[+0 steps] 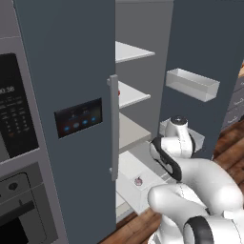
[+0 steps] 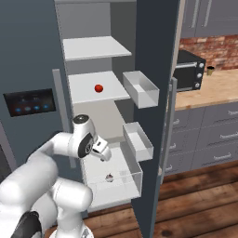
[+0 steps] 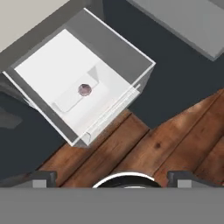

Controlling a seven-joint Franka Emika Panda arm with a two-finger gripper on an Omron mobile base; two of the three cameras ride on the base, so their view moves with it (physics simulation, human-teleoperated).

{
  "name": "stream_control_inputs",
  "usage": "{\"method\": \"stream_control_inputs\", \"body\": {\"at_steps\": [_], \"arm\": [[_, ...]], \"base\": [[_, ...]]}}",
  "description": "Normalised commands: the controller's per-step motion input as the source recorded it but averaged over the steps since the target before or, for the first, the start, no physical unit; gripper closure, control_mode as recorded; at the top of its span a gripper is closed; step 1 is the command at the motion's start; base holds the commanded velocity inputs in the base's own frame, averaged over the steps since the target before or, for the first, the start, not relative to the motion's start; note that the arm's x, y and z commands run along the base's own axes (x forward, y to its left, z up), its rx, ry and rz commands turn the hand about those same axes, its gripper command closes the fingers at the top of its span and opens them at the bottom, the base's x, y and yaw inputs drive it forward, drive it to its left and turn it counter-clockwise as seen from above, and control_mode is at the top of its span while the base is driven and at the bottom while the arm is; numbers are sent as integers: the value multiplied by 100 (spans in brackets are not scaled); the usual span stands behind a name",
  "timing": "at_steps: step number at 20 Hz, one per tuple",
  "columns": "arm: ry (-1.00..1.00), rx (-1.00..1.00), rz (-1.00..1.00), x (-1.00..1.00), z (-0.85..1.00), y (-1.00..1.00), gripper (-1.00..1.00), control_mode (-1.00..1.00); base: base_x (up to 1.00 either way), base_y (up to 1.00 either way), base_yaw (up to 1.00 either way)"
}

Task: Place the garlic and tomato inside the fridge drawer. Close the drawer after placing the vegetables.

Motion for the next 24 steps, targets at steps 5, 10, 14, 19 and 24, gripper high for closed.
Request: {"method": "stream_control_inputs", "body": {"at_steps": [5, 10, 14, 19, 24], "arm": [[0, 0, -4, -95, 33, 15, -100, -100], [0, -1, -1, -73, 2, 23, -100, -100], [-9, -2, 0, -49, 0, 9, -100, -100], [-8, -3, -1, -24, 0, 2, -100, 100], [0, 0, 0, 0, 0, 0, -100, 100]], "base": [[0, 0, 0], [0, 0, 0], [0, 0, 0], [-20, -4, -9], [-62, -25, -70]]}}
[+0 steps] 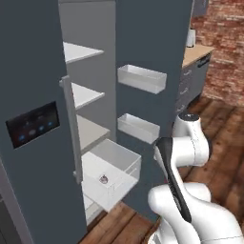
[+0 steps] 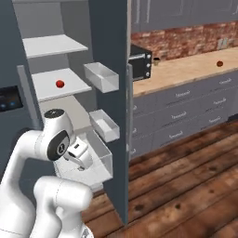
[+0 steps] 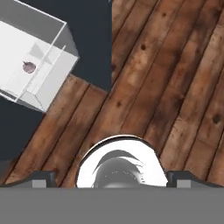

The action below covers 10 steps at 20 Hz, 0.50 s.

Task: Place the garlic and tomato inside the fridge drawer. Close the drawer after placing the vegetables.

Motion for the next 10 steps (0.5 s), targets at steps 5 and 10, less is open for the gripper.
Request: {"method": "stream_control_inputs", "body": {"at_steps": [5, 10], "arm": [[0, 0, 0, 0, 0, 0, -100, 100], [0, 0, 0, 0, 0, 0, -100, 100]], "base": [[7, -80, -74], [69, -97, -33]]}}
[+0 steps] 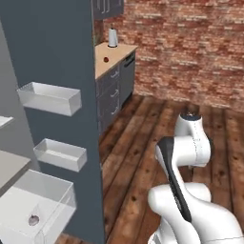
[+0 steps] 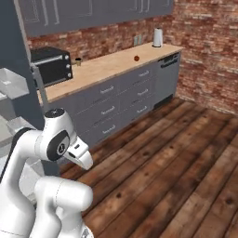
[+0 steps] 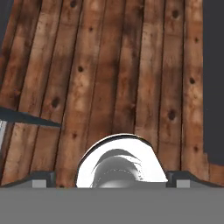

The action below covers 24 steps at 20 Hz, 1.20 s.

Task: Place the garlic and tomato inside the fridge drawer. Close the drawer after placing the vegetables.

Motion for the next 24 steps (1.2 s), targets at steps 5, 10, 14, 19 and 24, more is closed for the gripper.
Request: {"method": "stream_control_inputs", "body": {"at_steps": [5, 10, 14, 19, 24], "arm": [[0, 0, 0, 0, 0, 0, -100, 100], [0, 0, 0, 0, 0, 0, -100, 100], [0, 0, 0, 0, 0, 0, -100, 100], [0, 0, 0, 0, 0, 0, -100, 100], [0, 0, 0, 0, 0, 0, -100, 100]], "base": [[100, -66, -9], [100, -51, 5], [100, -41, 10], [100, -30, 8], [100, -21, 12]]}}
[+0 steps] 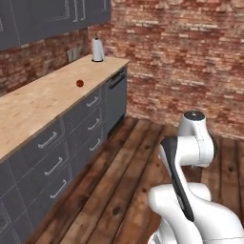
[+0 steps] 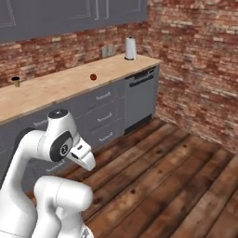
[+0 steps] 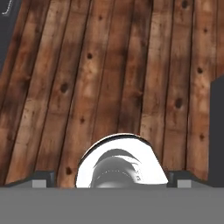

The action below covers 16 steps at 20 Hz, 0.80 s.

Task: Place the garlic and tomato inside the fridge drawer. Close the drawer after placing the vegetables.

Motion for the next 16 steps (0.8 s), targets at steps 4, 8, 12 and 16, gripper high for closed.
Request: {"method": "stream_control_inputs", "body": {"at_steps": [4, 8, 12, 16], "arm": [[0, 0, 0, 0, 0, 0, -100, 100], [0, 0, 0, 0, 0, 0, -100, 100], [0, 0, 0, 0, 0, 0, -100, 100], [0, 0, 0, 0, 0, 0, -100, 100]], "base": [[100, -3, 14], [100, 4, 26], [100, 7, 38], [100, 4, 37]]}}
